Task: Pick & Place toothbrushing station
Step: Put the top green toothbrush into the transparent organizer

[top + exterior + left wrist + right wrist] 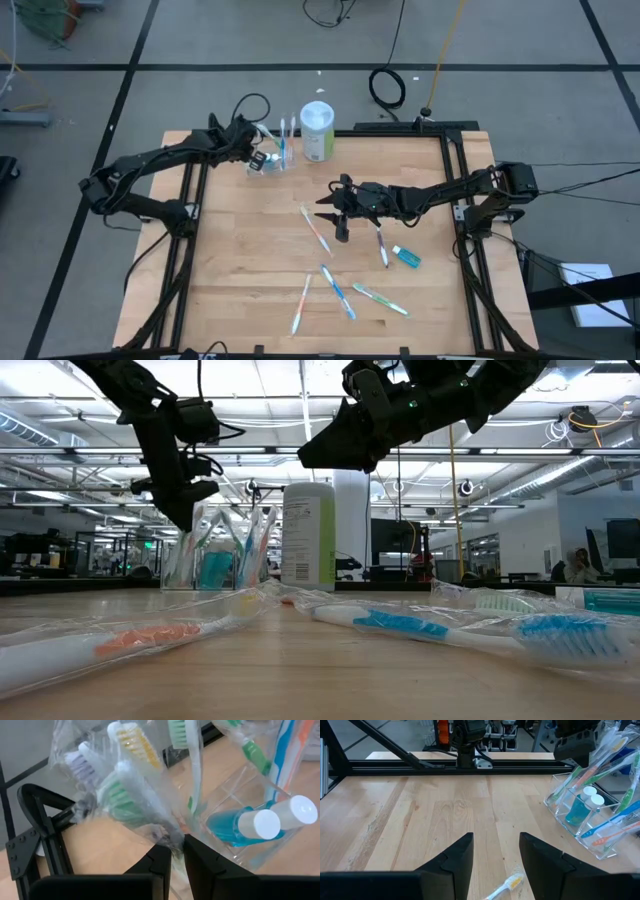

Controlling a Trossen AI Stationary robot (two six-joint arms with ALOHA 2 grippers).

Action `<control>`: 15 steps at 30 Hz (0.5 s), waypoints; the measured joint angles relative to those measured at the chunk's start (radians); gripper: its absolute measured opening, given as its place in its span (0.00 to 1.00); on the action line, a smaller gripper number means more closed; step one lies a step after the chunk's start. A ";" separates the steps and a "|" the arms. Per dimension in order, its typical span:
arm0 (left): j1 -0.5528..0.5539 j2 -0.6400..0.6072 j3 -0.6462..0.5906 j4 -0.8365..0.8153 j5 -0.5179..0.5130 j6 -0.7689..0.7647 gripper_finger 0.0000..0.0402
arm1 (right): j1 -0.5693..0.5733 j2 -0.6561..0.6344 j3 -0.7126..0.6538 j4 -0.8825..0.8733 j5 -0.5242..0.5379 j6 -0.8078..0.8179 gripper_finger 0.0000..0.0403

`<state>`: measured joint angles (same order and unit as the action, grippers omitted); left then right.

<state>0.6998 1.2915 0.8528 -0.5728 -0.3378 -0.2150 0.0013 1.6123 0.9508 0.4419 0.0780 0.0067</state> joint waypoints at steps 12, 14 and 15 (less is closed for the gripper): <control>0.001 0.000 0.000 0.004 -0.030 0.102 0.13 | 0.000 0.000 0.000 0.000 0.000 0.000 0.37; 0.001 0.000 0.000 0.002 -0.030 0.101 0.16 | 0.000 0.000 0.000 0.000 0.000 0.000 0.37; 0.001 0.000 0.000 0.001 -0.030 0.101 0.18 | 0.000 0.000 0.000 0.000 0.000 0.000 0.37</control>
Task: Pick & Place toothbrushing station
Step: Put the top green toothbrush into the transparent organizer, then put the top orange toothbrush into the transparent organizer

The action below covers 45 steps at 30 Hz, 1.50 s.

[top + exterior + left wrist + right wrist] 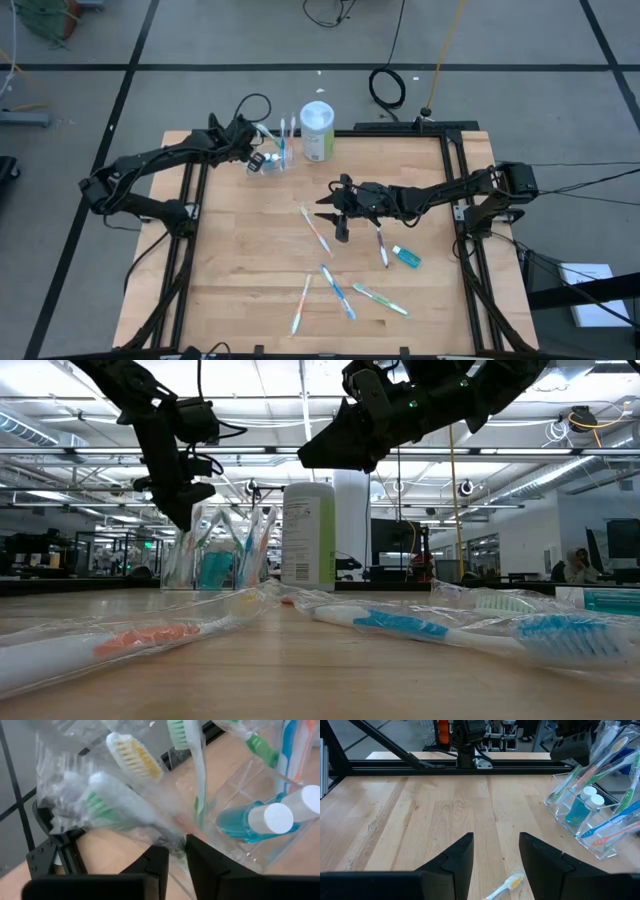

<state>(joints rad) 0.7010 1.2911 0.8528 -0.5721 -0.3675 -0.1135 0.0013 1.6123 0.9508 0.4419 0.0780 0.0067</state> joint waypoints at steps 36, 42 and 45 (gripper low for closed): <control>-0.149 -0.407 0.068 -0.188 0.236 -0.073 0.44 | -0.060 0.214 0.041 0.071 0.004 0.138 0.38; -0.196 -0.383 0.067 -0.186 0.232 -0.073 0.44 | -0.068 0.317 0.181 -0.193 -0.003 0.159 0.38; -0.214 -0.365 0.067 -0.183 0.229 -0.074 0.44 | -0.064 0.376 0.254 -0.245 -0.005 0.164 0.38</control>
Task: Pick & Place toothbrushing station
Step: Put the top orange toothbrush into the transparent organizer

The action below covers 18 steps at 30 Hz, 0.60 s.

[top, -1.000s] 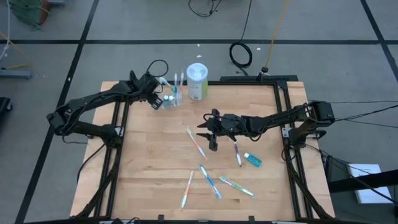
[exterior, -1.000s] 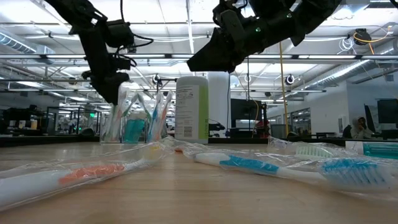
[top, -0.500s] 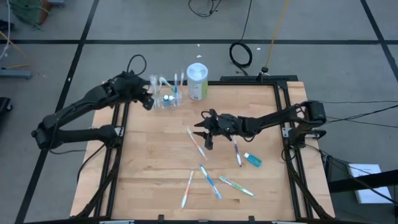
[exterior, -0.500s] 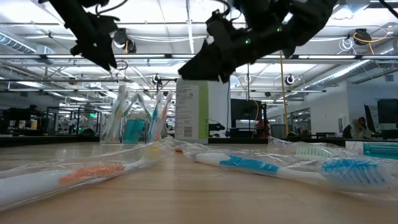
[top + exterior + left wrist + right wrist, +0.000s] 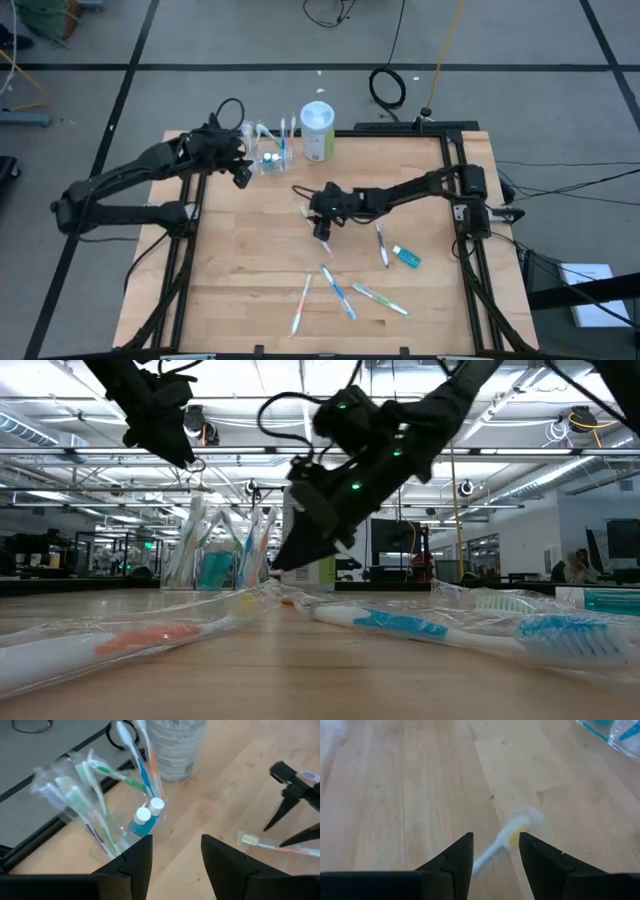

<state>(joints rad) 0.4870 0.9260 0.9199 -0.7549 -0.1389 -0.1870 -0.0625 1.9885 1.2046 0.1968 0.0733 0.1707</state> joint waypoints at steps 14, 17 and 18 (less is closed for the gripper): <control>-0.065 0.092 0.000 0.010 -0.003 -0.001 0.44 | 0.004 0.043 0.032 -0.065 -0.028 0.085 0.38; -0.073 0.102 0.000 0.021 -0.002 -0.001 0.44 | 0.018 0.043 0.033 -0.058 -0.077 0.124 0.38; -0.076 0.104 0.000 0.025 -0.002 -0.001 0.44 | 0.024 0.054 0.033 -0.054 -0.074 0.126 0.38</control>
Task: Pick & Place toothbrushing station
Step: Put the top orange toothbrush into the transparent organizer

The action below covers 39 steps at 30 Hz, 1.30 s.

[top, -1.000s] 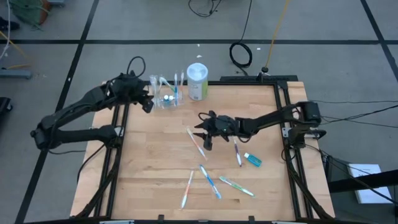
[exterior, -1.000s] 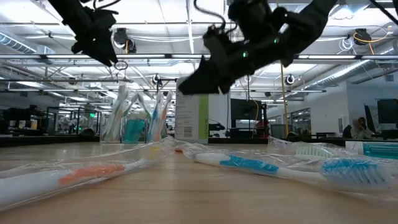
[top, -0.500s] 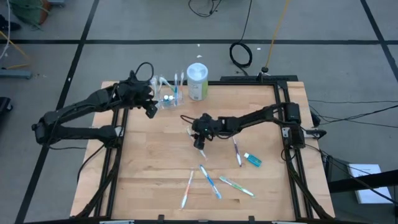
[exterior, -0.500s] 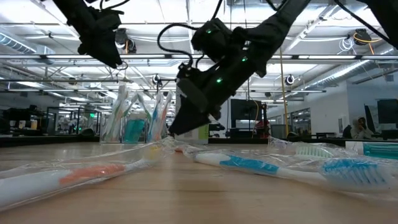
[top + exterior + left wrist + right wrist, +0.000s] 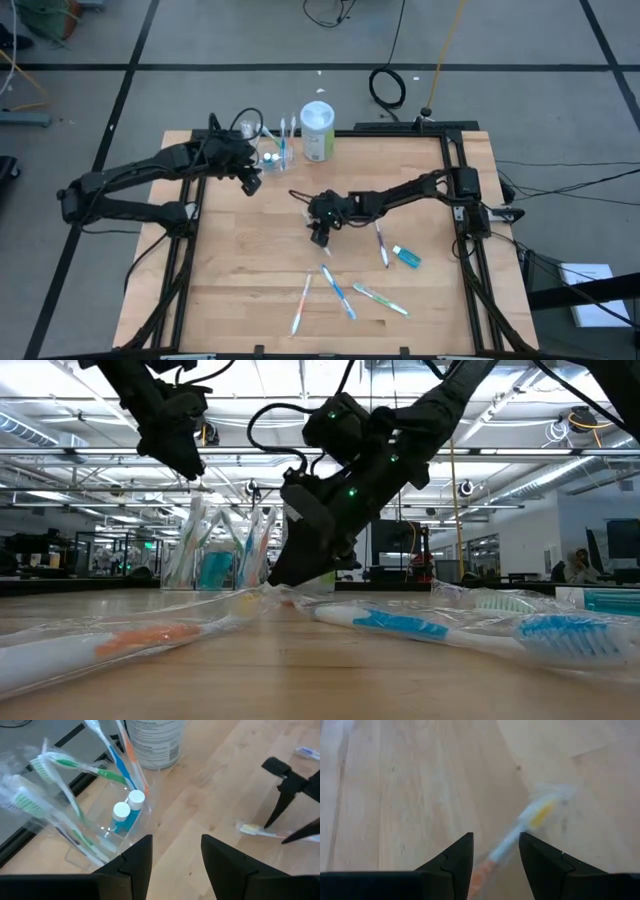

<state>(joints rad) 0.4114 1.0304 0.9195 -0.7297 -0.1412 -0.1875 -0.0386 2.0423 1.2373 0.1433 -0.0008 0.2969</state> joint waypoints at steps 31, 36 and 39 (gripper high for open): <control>-0.155 0.006 0.000 0.310 0.067 0.269 0.44 | 0.054 -0.287 -0.015 -0.085 0.163 -0.216 0.00; -0.159 0.023 -0.053 0.595 0.285 0.391 0.44 | 0.128 -0.444 -0.130 -0.009 0.315 -0.283 0.00; -0.159 0.054 -0.135 0.771 0.446 0.416 0.44 | 0.159 -0.522 -0.250 0.120 0.315 -0.284 0.00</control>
<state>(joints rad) 0.2527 1.0845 0.7844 0.0413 0.3049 0.2287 0.1200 1.5207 0.9872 0.2636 0.3143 0.0129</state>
